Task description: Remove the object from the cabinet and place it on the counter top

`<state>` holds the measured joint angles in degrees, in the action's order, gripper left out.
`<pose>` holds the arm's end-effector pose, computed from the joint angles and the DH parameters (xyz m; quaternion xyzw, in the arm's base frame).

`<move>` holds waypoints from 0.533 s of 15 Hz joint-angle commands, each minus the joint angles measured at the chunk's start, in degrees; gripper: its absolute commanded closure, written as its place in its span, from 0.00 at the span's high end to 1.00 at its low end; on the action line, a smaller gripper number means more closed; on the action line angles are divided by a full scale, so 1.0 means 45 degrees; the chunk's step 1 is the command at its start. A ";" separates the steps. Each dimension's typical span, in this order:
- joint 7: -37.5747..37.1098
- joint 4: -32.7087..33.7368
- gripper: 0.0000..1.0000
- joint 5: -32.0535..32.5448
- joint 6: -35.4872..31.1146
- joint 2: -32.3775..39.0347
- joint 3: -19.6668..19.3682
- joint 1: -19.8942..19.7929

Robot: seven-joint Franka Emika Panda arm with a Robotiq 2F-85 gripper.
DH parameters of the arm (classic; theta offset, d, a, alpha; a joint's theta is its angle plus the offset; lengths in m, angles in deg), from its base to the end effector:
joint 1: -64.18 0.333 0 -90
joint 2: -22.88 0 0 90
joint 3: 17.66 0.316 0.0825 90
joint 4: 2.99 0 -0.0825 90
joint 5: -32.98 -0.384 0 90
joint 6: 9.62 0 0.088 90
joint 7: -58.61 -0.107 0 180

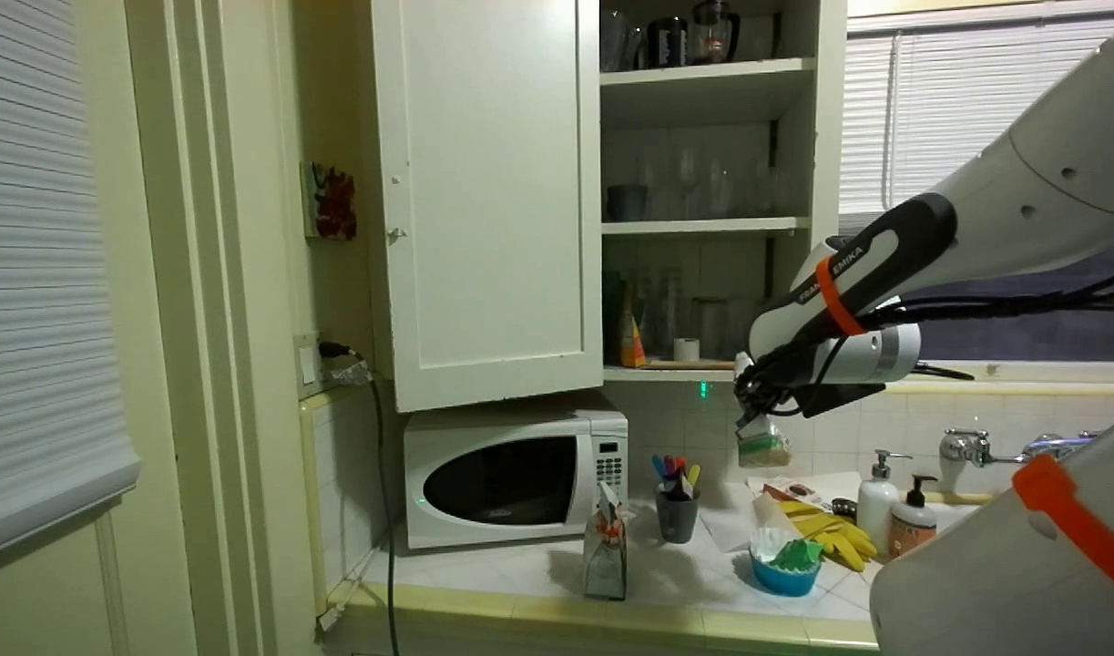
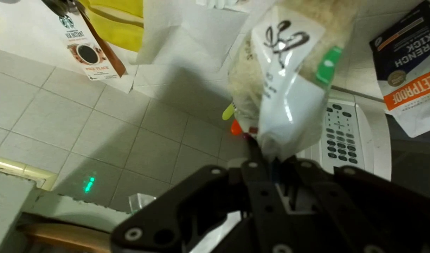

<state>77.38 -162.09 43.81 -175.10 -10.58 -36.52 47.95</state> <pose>0.3278 -0.2176 0.4490 0.9404 -0.0610 0.3145 0.1143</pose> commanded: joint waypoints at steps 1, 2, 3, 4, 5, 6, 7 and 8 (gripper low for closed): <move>0.0039 0.0022 0.15 -0.0033 0.0031 0.0006 0.0038 -0.0028; 0.0070 0.0034 0.04 -0.0029 0.0031 0.0003 0.0029 -0.0028; -0.0019 0.0042 0.04 0.0011 -0.0055 0.0149 0.0163 -0.0044; -0.0241 0.0044 0.04 0.0087 -0.0542 0.0470 0.0384 -0.0140; -0.0451 0.0046 0.04 0.0119 -0.0951 0.0747 0.0582 -0.0215; -0.0682 0.0046 0.04 0.0024 -0.1454 0.1038 0.0685 -0.0200; -0.0950 0.0046 0.04 -0.0025 -0.2303 0.1549 0.0791 -0.0262; -0.1042 0.0041 0.04 -0.0060 -0.2839 0.1920 0.0830 -0.0250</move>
<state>75.36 -161.96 43.75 -180.09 -7.60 -34.26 47.72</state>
